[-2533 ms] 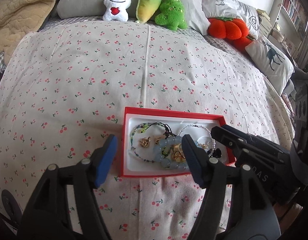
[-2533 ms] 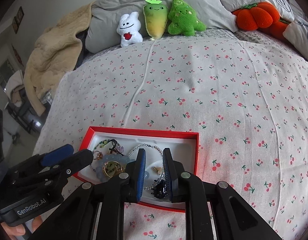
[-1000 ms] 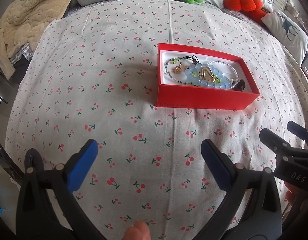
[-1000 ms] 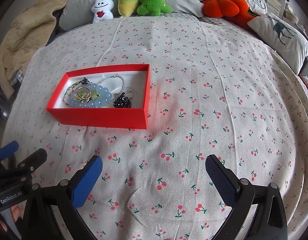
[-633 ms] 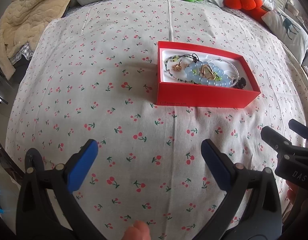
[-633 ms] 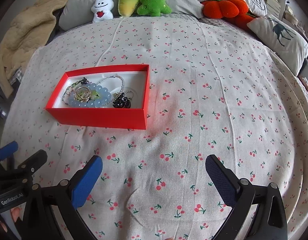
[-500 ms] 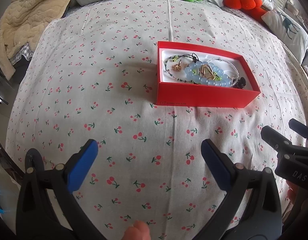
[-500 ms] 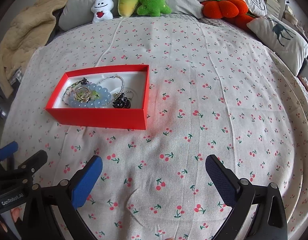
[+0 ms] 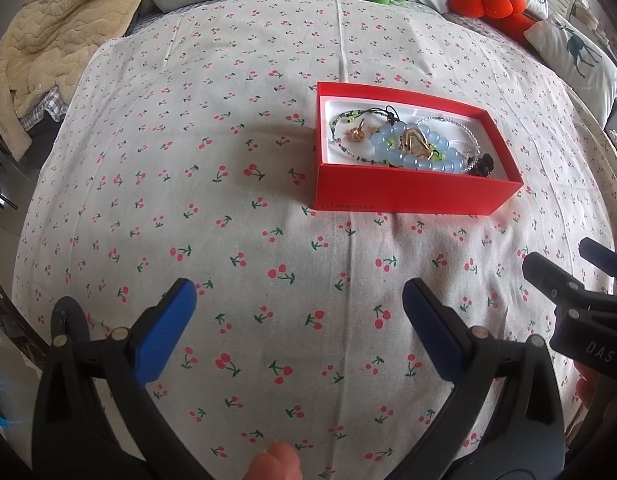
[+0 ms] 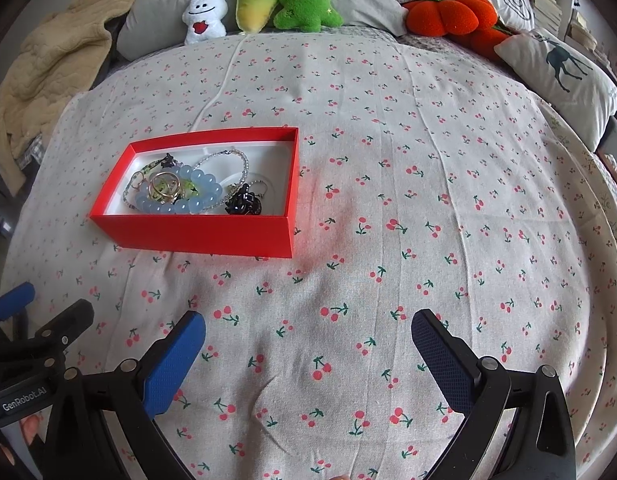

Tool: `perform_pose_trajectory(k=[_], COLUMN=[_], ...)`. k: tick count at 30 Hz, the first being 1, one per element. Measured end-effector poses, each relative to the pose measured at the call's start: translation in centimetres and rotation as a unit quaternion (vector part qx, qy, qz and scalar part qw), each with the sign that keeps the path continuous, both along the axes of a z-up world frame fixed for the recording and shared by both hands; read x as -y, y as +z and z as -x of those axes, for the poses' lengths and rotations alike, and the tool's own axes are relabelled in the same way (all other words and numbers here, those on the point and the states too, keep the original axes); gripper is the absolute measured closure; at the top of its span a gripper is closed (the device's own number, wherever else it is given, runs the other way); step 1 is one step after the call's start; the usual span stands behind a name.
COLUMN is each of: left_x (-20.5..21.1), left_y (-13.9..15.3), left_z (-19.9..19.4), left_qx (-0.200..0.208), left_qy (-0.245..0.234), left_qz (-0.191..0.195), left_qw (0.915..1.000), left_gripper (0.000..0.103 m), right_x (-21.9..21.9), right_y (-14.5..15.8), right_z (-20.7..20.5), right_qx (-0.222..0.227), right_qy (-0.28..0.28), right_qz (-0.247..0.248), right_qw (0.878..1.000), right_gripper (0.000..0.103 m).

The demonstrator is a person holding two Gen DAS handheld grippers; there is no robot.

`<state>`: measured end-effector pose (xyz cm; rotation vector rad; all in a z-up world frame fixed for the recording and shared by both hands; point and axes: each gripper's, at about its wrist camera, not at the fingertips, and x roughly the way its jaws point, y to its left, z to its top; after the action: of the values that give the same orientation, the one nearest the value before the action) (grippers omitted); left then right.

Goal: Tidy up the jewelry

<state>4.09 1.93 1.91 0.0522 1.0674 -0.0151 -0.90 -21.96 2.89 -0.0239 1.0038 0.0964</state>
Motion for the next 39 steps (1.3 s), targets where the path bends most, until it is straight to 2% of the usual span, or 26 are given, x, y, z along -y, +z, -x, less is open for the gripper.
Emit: perform_pose_trajectory(k=[17, 32, 39], left_x=[-0.28, 0.07, 0.46], left_y=[-0.08, -0.60, -0.60], left_z=[-0.02, -0.16, 0.19], left_qx=[-0.002, -0.018, -0.016], left_qy=[0.004, 0.013, 0.002], left_qz=[0.000, -0.034, -0.024], left_qw=[1.0000, 0.9992, 0.9996], left_gripper=[0.001, 0.001, 0.001], right_x=[0.04, -0.03, -0.10], right_y=[-0.12, -0.36, -0.55], right_z=[-0.02, -0.05, 0.06], right_qx=[0.000, -0.002, -0.005], right_qy=[0.000, 0.002, 0.002], right_qz=[0.001, 0.008, 0.011], right_qw=[1.000, 1.000, 1.000], right_gripper=[0.000, 0.000, 0.000])
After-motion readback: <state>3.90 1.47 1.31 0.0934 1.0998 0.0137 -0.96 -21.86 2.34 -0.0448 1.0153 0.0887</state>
